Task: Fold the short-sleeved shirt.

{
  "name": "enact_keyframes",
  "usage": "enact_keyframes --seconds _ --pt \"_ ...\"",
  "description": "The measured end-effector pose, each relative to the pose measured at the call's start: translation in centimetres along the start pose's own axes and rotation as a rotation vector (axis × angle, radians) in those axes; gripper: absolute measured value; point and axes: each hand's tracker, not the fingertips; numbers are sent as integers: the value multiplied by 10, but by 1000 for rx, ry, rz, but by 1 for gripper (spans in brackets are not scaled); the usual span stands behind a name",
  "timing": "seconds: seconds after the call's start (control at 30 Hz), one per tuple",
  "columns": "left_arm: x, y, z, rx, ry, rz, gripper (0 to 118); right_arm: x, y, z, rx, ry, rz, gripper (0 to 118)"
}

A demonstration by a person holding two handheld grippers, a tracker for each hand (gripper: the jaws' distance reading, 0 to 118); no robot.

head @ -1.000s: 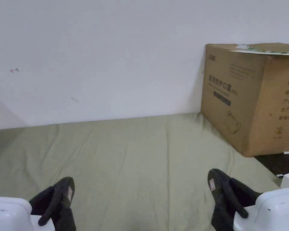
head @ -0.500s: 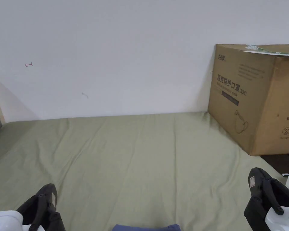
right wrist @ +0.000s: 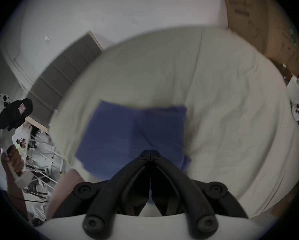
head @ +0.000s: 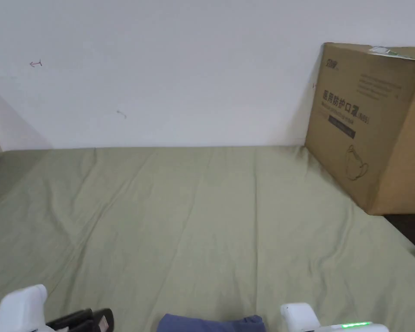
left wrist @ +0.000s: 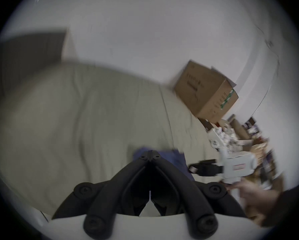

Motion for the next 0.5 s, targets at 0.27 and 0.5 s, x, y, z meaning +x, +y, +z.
enact_keyframes --seconds 0.27,0.5 --pt "-100 -21 -101 -279 -276 341 115 8 0 -20 -51 -27 17 0" --pt "-118 -29 -188 -357 -647 548 118 6 -7 -18 -29 -34 20 0"
